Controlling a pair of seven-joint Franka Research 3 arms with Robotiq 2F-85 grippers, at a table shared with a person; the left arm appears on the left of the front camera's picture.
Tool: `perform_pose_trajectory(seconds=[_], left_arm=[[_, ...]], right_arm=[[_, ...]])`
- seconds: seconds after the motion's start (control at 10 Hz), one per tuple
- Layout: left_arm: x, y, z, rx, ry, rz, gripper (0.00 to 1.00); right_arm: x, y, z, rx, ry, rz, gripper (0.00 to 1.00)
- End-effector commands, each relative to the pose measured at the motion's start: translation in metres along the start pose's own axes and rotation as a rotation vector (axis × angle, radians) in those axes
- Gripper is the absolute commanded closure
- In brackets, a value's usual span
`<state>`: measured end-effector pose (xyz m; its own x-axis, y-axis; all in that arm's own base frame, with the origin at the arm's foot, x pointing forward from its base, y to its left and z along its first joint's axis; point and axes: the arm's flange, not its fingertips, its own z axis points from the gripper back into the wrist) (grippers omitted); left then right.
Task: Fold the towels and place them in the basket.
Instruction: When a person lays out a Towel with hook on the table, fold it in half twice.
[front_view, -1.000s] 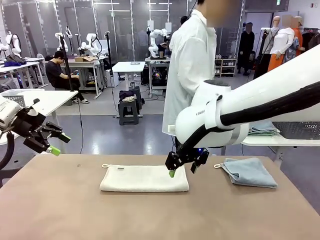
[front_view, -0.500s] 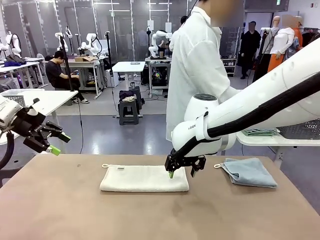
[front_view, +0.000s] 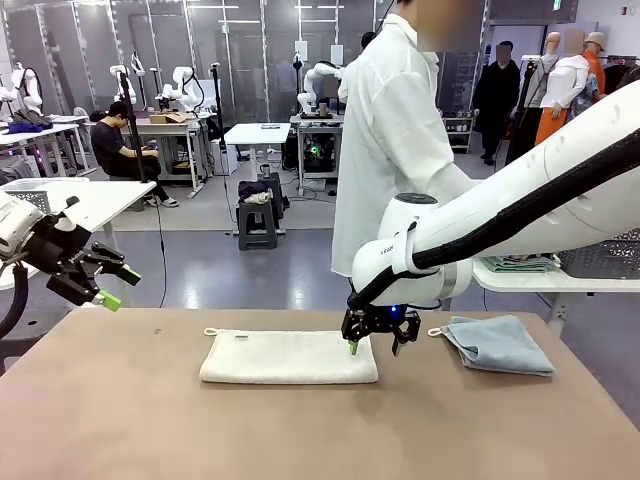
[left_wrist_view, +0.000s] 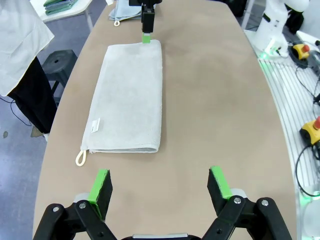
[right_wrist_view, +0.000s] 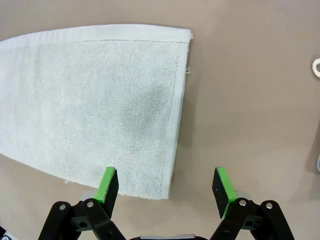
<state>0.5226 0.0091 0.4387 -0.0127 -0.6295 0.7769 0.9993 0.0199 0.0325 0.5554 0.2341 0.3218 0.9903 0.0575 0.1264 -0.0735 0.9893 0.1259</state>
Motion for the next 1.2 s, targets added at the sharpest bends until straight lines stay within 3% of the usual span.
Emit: perform_pose_trajectory(seconds=[0.0, 0.4, 0.8, 1.1], left_arm=[[0.001, -0.001, 0.001, 0.000, 0.011, -0.007, 0.04], [0.001, -0.001, 0.001, 0.000, 0.011, -0.007, 0.04], [0.001, -0.001, 0.001, 0.000, 0.011, -0.007, 0.04], [0.001, -0.001, 0.001, 0.000, 0.011, -0.007, 0.04]], right_arm=[[0.009, 0.005, -0.002, -0.005, 0.000, -0.004, 0.05], [0.000, 0.000, 0.000, 0.000, 0.000, 0.000, 0.05], [0.008, 0.009, -0.013, 0.027, -0.064, -0.040, 0.05], [0.014, 0.013, -0.020, 0.002, -0.059, -0.070, 0.05]])
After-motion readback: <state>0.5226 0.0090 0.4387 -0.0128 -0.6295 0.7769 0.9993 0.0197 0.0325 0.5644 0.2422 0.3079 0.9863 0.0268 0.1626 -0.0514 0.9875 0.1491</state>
